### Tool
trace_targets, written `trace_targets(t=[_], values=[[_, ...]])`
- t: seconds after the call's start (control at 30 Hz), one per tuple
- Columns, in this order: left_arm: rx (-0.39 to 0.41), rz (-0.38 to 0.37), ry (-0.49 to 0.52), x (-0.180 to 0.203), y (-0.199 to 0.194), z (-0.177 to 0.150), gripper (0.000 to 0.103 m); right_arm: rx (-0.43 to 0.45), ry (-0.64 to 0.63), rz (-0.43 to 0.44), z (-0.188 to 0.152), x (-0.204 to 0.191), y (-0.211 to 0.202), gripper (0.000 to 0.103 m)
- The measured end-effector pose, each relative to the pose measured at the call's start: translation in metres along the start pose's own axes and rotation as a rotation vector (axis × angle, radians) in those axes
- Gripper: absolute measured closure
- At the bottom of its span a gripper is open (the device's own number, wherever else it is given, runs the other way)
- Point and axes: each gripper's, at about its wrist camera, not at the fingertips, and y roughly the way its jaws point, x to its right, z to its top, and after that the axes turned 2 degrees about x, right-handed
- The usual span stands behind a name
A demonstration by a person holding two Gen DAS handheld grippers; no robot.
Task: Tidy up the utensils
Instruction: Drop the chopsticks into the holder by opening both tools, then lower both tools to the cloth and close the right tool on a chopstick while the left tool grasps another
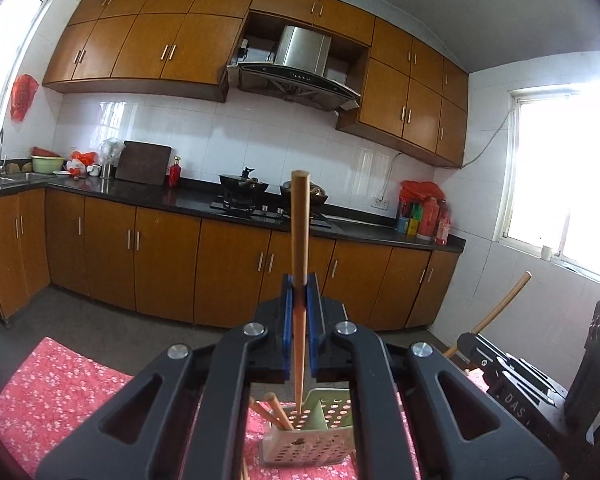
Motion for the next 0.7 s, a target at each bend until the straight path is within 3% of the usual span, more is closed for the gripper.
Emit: trace_targets(t=[0.23, 0.3, 0.33, 0.7], values=[[-0.082, 0.019, -0.004, -0.003, 0.027, -0.021, 0.091, -0.046, -0.019, 0.014, -0.012, 0.0, 0.008, 0.092], [-0.088, 0.025, -0.01, -0.006, 0.026, -0.022, 0.081, -0.041, -0.026, 0.007, -0.01, -0.002, 0.005, 0.067], [-0.087, 0.031, -0.011, -0.008, 0.024, -0.022, 0.08, -0.031, -0.026, 0.001, -0.008, -0.002, 0.001, 0.064], [-0.077, 0.115, 0.004, -0.033, -0.039, -0.018, 0.069, 0.001, -0.006, -0.066, 0.003, 0.018, -0.047, 0.061]])
